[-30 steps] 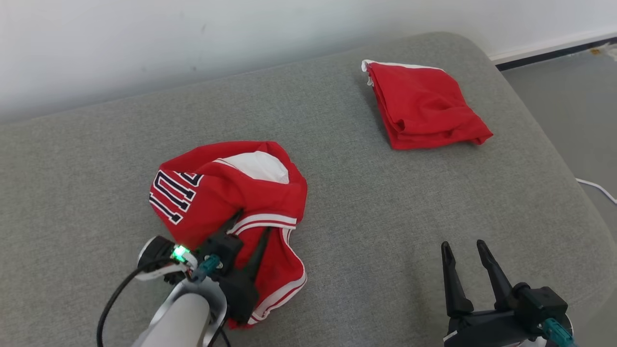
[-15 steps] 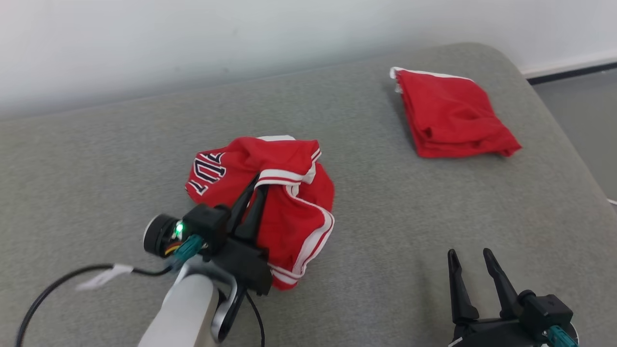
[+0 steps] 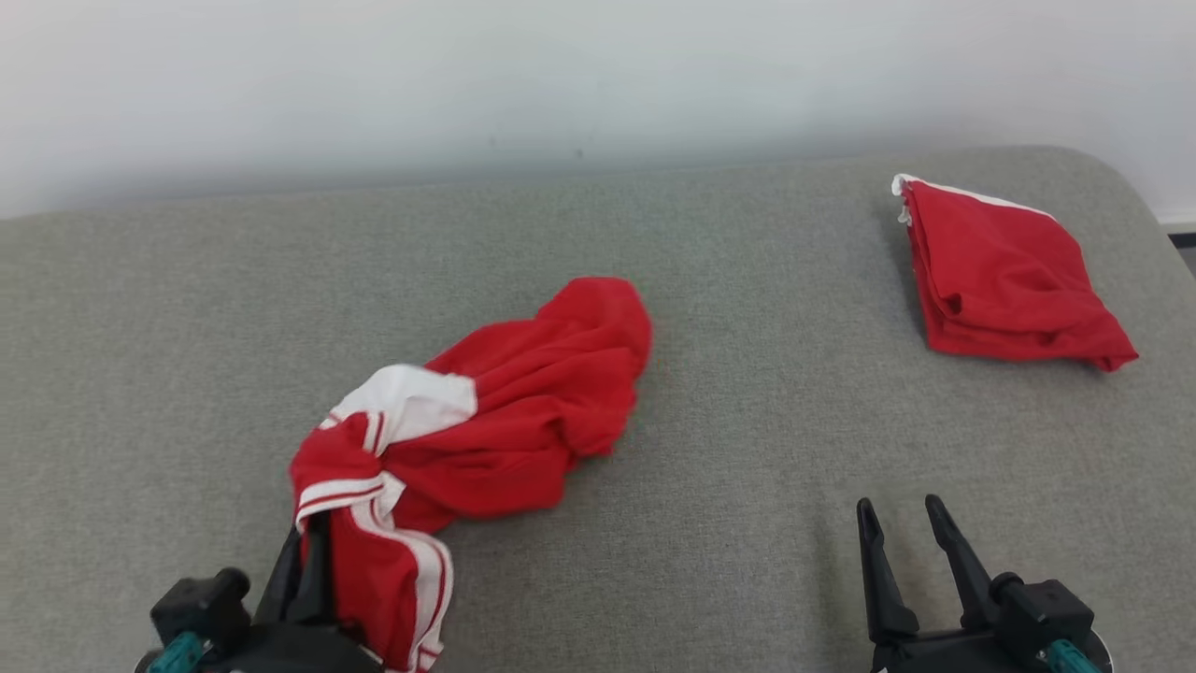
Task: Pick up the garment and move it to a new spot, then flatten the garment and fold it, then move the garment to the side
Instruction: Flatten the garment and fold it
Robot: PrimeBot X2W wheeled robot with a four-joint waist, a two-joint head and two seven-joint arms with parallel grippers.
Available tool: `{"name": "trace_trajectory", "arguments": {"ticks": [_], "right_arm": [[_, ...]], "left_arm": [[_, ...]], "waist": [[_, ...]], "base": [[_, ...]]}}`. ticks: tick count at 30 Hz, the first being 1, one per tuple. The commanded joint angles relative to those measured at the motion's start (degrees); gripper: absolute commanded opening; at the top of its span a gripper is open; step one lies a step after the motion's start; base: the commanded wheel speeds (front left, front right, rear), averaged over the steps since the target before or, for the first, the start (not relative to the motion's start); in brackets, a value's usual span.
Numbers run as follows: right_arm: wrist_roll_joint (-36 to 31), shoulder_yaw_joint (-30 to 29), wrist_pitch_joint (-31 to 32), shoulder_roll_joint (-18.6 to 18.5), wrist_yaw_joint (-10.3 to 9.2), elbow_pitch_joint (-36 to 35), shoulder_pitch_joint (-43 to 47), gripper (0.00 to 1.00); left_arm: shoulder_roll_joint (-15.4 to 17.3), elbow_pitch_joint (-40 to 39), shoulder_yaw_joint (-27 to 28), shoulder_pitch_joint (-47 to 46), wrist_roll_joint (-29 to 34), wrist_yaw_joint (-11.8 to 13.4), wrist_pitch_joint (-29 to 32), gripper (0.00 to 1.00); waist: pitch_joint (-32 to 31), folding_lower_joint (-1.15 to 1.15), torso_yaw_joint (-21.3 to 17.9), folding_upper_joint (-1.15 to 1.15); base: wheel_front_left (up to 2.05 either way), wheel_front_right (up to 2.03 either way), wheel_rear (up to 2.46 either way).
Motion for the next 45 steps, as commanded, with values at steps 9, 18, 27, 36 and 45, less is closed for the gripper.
{"name": "trace_trajectory", "arguments": {"ticks": [9, 18, 27, 36, 45], "right_arm": [[-0.58, -0.81, -0.05, -0.02, -0.11, 0.70, 2.27, 1.00], [0.82, -0.74, -0.05, 0.00, -0.11, 0.31, 3.67, 1.00], [0.94, -1.27, -0.05, -0.02, -0.11, 0.39, 3.70, 1.00], [0.81, -0.50, -0.05, -0.02, -0.11, 0.78, 1.77, 1.00], [0.86, -1.05, -0.05, -0.01, -0.11, 1.54, 1.61, 1.00]], "left_arm": [[-1.83, 3.08, 6.16, 2.58, 2.70, -0.44, -0.12, 1.00], [-2.88, -3.56, 9.26, 10.66, 3.67, -0.17, -0.12, 1.00], [-2.96, -11.63, 6.90, 13.23, 5.30, 0.29, -0.12, 1.00], [-2.96, -11.99, 1.45, 7.28, 8.79, 1.55, -0.13, 1.00], [-1.28, -5.62, 3.06, 1.71, 12.85, 4.19, -0.12, 1.00]], "waist": [[-2.85, 0.00, 2.05, 0.00], [-3.50, 0.00, 3.74, 0.00], [-2.87, 0.00, 5.86, 0.00], [-1.74, 0.00, 3.48, 0.00], [-0.46, 0.00, -0.40, 0.00]], "base": [[0.00, 0.00, 0.00], [0.00, 0.00, 0.00], [0.00, 0.00, 0.00], [0.00, 0.00, 0.00], [0.00, 0.00, 0.00]]}}
